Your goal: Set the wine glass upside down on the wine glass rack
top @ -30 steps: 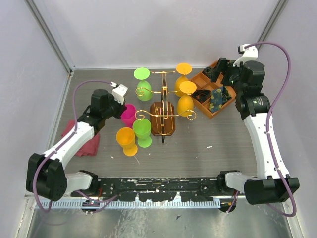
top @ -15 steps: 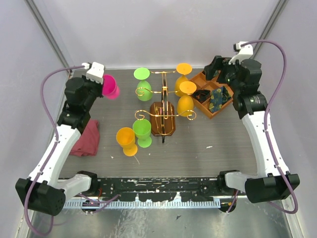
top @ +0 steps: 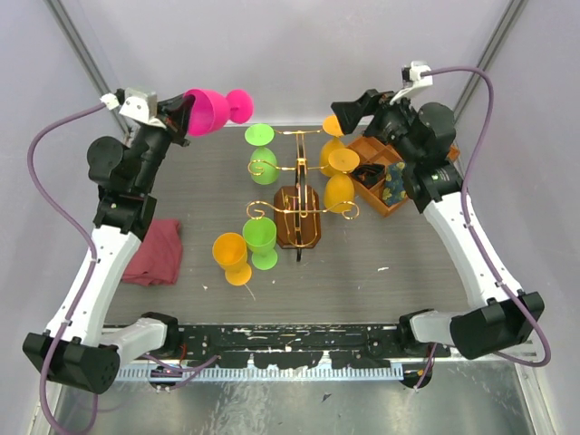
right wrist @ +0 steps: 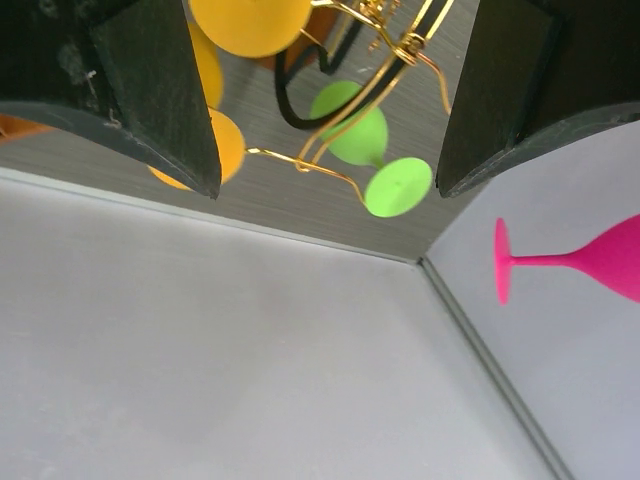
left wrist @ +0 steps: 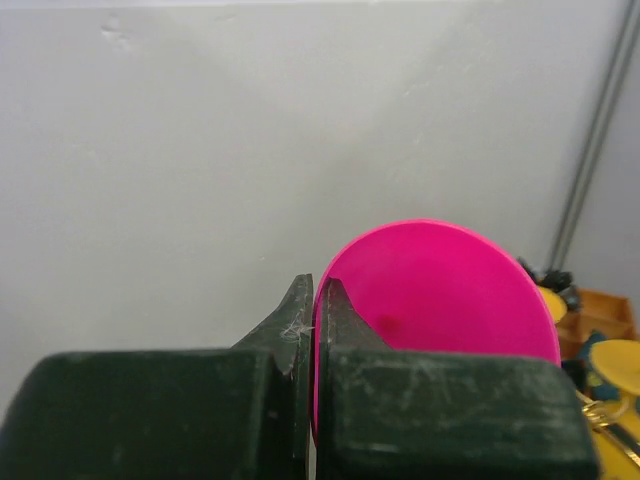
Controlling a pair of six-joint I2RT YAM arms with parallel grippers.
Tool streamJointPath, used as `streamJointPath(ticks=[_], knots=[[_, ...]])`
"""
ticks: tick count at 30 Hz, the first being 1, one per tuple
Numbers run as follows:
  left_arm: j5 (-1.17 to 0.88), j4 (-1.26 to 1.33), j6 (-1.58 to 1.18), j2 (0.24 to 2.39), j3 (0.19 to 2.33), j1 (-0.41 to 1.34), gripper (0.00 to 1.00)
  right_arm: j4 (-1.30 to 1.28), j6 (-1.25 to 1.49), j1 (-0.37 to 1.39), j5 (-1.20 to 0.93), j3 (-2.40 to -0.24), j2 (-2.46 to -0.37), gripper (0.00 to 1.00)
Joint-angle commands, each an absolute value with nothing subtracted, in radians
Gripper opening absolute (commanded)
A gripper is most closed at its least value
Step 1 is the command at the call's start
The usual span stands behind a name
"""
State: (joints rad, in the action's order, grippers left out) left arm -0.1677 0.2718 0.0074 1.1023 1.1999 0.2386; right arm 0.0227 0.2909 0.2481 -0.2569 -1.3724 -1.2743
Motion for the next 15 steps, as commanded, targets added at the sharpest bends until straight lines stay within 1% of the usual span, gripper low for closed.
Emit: streamJointPath(ticks=[1,8,15], knots=[[-0.271,0.428,-0.187,1.106,1.206,0.248,0.00,0.224,0.364,0.292,-0.307,-1.385,-1.302,0.94],[-0.266,0.465,-0.216,1.137,1.197,0.321,0.00,0.256,0.355,0.380,-0.308,-1.434,-1.395,0.93],[-0.255,0.469,-0.199,1.161,1.197,0.360,0.00,0.273,0.354,0.423,-0.303,-1.445,-1.429,0.93]])
